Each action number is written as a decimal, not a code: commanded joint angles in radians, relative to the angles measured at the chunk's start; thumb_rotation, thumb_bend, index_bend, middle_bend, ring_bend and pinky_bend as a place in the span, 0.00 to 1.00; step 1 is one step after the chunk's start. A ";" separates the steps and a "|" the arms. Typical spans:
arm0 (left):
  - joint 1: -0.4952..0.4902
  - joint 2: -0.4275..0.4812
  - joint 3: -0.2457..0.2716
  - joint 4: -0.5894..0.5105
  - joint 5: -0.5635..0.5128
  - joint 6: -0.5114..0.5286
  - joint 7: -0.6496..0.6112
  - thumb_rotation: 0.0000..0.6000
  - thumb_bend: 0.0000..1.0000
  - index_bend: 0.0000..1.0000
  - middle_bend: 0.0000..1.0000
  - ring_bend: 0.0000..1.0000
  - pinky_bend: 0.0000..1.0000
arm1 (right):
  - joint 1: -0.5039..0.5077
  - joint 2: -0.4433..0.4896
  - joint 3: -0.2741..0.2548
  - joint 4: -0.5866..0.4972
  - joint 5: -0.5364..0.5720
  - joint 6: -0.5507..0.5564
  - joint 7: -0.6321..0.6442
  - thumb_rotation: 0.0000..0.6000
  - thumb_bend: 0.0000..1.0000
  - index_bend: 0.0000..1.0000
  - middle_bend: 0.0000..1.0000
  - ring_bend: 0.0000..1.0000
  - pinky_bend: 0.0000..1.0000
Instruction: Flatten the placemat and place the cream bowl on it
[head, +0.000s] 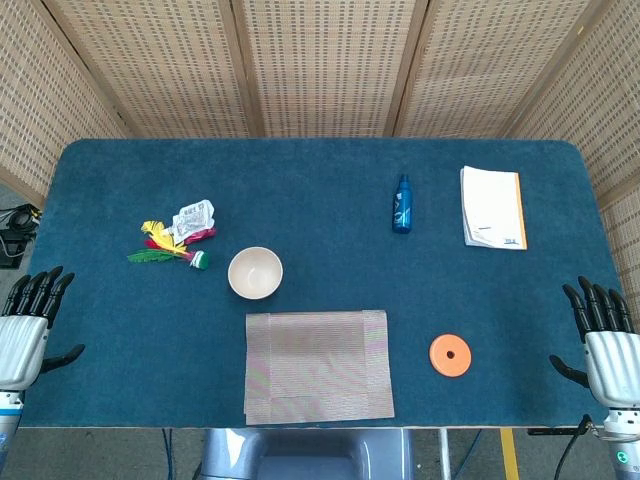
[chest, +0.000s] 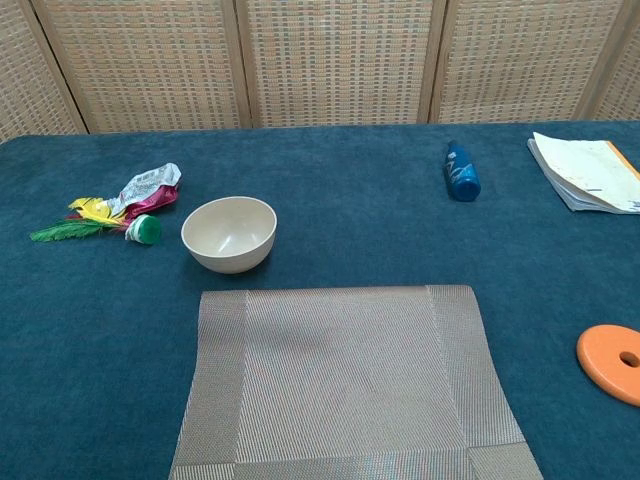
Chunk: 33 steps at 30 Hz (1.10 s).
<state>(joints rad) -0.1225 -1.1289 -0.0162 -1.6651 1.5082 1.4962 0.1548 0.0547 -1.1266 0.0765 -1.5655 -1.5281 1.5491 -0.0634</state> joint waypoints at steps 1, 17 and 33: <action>0.001 -0.001 0.000 0.000 0.001 -0.001 0.001 1.00 0.00 0.00 0.00 0.00 0.00 | 0.000 0.001 -0.001 -0.002 0.001 -0.001 0.000 1.00 0.00 0.00 0.00 0.00 0.00; -0.230 -0.118 -0.085 0.064 0.017 -0.271 0.021 1.00 0.00 0.00 0.00 0.00 0.00 | 0.007 0.004 0.011 -0.011 0.036 -0.027 -0.010 1.00 0.00 0.00 0.00 0.00 0.00; -0.557 -0.424 -0.154 0.357 -0.069 -0.637 0.139 1.00 0.17 0.28 0.00 0.00 0.00 | 0.028 -0.011 0.042 0.025 0.145 -0.104 -0.020 1.00 0.00 0.00 0.00 0.00 0.00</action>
<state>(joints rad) -0.6605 -1.5323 -0.1634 -1.3301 1.4524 0.8766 0.2843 0.0815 -1.1364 0.1174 -1.5426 -1.3864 1.4476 -0.0847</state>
